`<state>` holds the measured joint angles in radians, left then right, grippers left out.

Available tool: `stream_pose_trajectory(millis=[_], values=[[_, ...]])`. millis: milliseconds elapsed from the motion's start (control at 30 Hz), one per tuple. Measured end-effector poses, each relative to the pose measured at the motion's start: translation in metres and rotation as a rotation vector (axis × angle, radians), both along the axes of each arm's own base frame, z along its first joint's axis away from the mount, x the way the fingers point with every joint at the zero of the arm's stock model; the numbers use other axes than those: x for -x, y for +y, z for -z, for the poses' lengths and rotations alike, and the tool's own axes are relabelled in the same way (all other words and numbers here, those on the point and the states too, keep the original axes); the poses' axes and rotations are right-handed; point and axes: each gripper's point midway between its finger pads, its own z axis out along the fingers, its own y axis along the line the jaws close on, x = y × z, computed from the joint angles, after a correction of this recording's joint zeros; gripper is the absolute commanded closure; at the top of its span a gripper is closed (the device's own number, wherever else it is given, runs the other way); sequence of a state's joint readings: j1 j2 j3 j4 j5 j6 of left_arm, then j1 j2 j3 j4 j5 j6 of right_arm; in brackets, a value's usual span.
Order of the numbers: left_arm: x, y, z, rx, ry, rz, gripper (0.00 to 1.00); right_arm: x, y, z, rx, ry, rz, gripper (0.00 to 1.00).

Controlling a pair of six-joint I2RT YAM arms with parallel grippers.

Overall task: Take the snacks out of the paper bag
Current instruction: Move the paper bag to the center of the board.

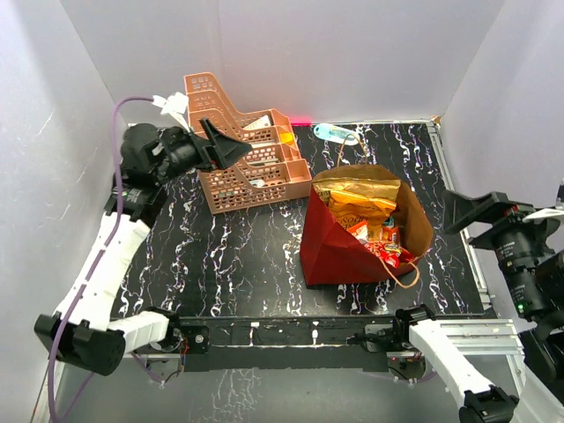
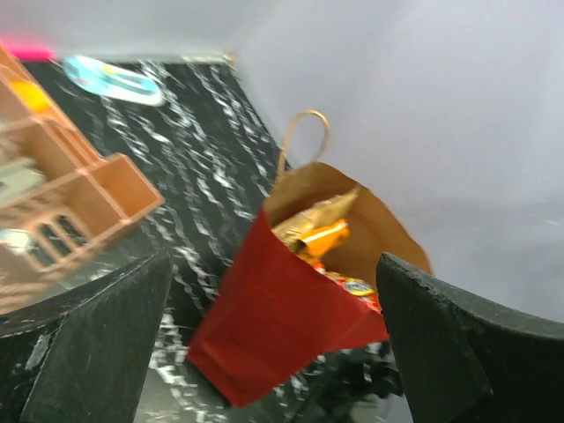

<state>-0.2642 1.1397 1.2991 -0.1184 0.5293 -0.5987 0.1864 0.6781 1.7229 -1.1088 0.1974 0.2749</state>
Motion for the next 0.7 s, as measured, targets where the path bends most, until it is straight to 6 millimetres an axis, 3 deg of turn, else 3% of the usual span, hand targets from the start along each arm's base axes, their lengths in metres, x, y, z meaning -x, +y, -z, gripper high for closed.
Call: stream_pose_trajectory(millis=[333, 467, 700], values=[[0.0, -0.117, 0.056, 0.056, 0.256, 0.301, 0.02, 0.012, 0.021, 0.02, -0.054, 0.047, -0.114, 0.02], [-0.015, -0.156, 0.073, 0.028, 0.304, 0.354, 0.02, 0.017, 0.034, 0.03, -0.102, 0.082, -0.177, 0.02], [-0.061, -0.216, 0.101, -0.001, 0.34, 0.417, 0.02, 0.039, 0.05, 0.044, -0.2, 0.119, -0.257, 0.02]])
